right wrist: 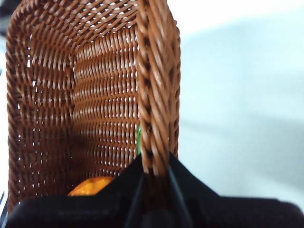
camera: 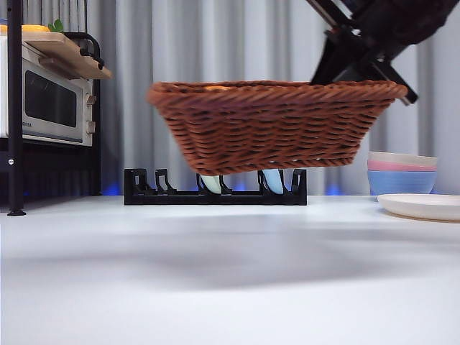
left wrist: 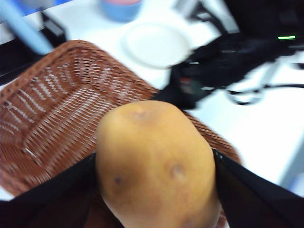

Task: Pick up the basket,pick up the corn from the table,pick up the potato from the table,pick up the cucumber from the table,put all items into the basket

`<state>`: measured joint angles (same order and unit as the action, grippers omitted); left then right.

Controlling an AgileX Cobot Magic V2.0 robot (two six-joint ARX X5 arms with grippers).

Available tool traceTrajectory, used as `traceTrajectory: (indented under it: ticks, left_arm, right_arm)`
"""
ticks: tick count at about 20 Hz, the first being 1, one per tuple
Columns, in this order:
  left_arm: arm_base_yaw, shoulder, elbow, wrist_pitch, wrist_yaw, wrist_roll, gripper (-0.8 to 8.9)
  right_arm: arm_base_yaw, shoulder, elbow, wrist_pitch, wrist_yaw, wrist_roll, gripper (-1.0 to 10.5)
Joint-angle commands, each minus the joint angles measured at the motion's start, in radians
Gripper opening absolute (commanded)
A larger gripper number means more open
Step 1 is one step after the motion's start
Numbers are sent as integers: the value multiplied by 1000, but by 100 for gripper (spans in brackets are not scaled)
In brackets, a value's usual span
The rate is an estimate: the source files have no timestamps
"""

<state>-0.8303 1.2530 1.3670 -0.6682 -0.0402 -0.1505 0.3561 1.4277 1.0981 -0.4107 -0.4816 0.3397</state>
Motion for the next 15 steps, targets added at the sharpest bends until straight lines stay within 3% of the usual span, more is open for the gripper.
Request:
traceTrajectory:
  ticks: [1, 8, 9, 12, 15]
  left_arm:
    - [32, 76, -9, 10, -43, 0, -8]
    - [100, 286, -9, -8, -60, 5, 2]
    - [100, 290, -9, -11, -60, 6, 42]
    - [99, 290, -9, -14, -59, 5, 561]
    - [99, 287, -8, -16, -60, 5, 579]
  right_arm:
    - [34, 1, 1, 13, -9, 0, -16]
    - [58, 1, 1, -7, -9, 3, -16]
    - [58, 1, 1, -8, -6, 3, -16]
    - [58, 1, 1, -8, 0, 4, -16]
    - [57, 1, 1, -9, 64, 8, -16]
